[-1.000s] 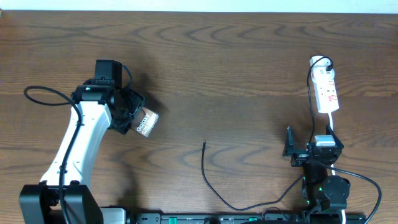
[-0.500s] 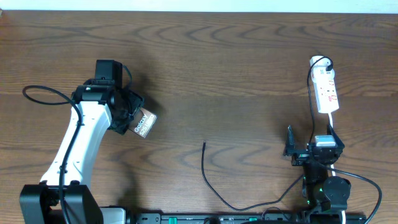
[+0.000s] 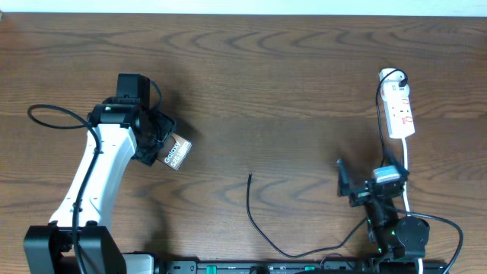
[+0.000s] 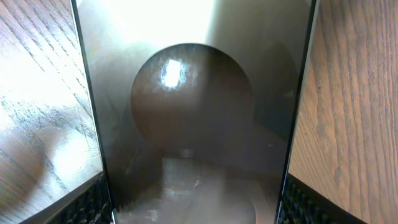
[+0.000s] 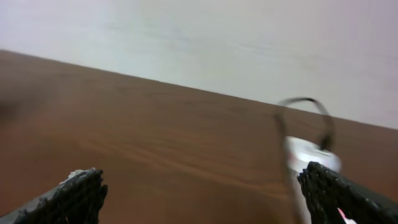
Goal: Plug charger to phone and switch on socket
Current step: 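Move the right gripper from rest toward the phone held by the left gripper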
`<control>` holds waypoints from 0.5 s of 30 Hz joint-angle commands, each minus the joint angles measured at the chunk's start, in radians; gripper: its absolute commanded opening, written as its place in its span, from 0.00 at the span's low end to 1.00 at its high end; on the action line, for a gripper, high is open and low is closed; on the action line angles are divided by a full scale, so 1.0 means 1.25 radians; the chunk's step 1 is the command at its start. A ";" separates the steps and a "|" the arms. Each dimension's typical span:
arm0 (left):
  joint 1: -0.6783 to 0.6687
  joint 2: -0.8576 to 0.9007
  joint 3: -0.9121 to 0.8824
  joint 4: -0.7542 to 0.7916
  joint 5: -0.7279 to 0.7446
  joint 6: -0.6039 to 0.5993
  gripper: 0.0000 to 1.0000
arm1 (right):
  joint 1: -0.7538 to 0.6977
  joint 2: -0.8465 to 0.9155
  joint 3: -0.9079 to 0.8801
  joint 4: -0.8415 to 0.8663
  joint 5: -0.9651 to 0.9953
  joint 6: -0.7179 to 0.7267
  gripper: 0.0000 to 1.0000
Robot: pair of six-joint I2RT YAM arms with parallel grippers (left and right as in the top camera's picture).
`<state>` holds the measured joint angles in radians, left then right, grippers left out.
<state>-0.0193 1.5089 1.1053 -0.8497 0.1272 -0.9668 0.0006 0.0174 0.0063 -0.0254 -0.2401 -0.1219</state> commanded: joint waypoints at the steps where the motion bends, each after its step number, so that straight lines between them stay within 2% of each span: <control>1: -0.002 -0.015 0.009 -0.002 -0.016 0.013 0.08 | 0.005 -0.002 -0.001 0.026 -0.162 -0.005 0.99; 5: -0.002 -0.015 0.009 -0.002 -0.016 0.013 0.07 | 0.005 -0.002 0.000 0.057 -0.159 0.077 0.99; 10: -0.002 -0.015 0.009 -0.002 -0.016 0.013 0.08 | 0.005 -0.002 0.021 0.086 -0.136 0.252 0.99; 15: -0.002 -0.015 0.009 -0.001 -0.016 0.013 0.08 | 0.005 0.030 0.108 0.044 -0.135 0.270 0.99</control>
<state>-0.0189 1.5089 1.1053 -0.8497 0.1276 -0.9668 0.0013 0.0292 0.0563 0.0467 -0.4015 0.1455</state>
